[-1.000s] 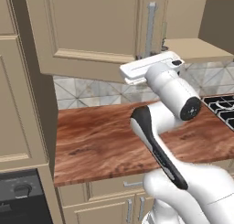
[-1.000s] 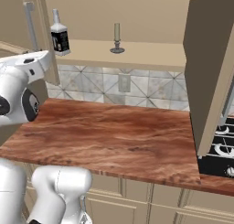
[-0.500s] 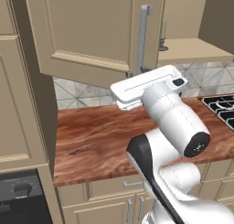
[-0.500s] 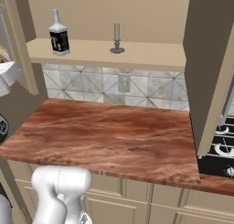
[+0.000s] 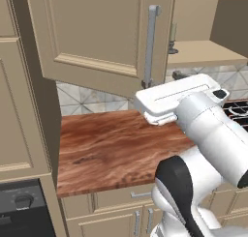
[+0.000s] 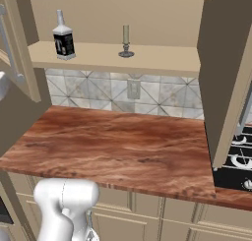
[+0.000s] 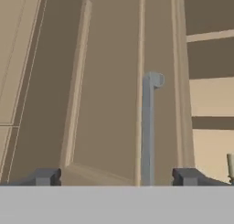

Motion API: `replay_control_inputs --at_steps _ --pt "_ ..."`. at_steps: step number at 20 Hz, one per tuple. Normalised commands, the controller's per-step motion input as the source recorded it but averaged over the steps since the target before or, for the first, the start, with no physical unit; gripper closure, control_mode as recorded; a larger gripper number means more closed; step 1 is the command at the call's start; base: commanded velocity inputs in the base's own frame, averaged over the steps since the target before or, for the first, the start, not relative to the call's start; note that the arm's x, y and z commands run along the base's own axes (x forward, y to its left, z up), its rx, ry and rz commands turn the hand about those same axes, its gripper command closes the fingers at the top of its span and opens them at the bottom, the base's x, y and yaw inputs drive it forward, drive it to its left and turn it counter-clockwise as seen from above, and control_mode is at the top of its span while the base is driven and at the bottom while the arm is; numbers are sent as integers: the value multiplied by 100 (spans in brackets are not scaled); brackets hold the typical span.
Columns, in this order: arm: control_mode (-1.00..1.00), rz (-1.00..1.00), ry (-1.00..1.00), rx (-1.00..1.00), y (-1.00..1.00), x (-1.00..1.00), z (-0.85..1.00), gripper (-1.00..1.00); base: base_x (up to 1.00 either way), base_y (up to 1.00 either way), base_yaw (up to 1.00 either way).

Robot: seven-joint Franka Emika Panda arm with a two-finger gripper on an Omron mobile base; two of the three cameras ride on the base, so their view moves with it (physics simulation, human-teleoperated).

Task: Get the candle and the liquor from the cabinet and move them to the dining counter.

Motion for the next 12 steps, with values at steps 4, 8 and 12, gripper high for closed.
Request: replay_control_inputs --at_steps 4,8,12 --pt "-100 10 18 19 -52 -26 16 -100 0 0 0" --pt "-100 11 31 17 -59 -3 0 -100 0 0 0" --pt "-100 15 43 19 -59 3 -18 -100 0 0 0"
